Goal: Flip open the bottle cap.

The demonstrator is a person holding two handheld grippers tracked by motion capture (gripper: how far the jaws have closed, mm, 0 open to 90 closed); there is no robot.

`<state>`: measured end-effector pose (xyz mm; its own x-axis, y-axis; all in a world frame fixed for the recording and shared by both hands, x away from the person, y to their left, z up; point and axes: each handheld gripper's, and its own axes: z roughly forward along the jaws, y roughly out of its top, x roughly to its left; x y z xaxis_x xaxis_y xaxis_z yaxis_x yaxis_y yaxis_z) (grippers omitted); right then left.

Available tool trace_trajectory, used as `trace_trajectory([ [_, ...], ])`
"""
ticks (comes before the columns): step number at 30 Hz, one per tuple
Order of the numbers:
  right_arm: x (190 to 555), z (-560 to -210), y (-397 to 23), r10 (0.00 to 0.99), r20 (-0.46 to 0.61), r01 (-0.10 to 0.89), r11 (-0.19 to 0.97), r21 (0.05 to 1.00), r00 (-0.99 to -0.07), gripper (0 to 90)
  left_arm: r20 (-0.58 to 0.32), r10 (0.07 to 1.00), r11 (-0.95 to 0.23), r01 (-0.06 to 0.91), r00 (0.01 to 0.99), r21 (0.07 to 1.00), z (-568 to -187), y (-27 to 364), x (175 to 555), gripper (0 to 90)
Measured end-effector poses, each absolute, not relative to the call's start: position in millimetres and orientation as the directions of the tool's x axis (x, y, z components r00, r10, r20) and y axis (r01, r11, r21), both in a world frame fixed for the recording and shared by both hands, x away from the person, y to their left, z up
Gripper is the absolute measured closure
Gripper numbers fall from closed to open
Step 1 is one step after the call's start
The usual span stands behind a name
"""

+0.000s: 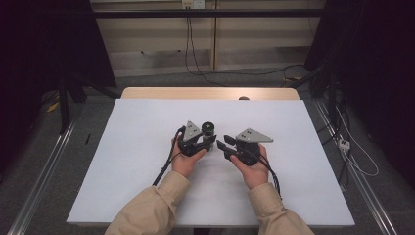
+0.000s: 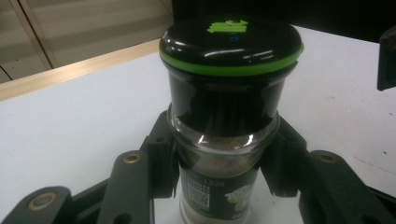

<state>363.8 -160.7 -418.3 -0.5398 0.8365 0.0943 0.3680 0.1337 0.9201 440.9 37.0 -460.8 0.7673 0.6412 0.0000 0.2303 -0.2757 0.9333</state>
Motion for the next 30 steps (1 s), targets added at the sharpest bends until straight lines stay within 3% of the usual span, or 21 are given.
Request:
trace_trajectory([
  [13, 375, -417, -152, 0.821, 0.099, 0.38, 0.151, 0.913, -0.563, 88.3, 0.006, 0.64, -0.282, 0.227, 0.769, 0.932, -461, 37, 441, 53.5],
  [30, 389, -416, -141, 0.822, 0.084, 0.396, 0.179, 0.901, -0.563, 90.0, 0.005, 0.641, -0.281, 0.228, 0.768, 0.932, -461, 37, 441, 53.5],
])
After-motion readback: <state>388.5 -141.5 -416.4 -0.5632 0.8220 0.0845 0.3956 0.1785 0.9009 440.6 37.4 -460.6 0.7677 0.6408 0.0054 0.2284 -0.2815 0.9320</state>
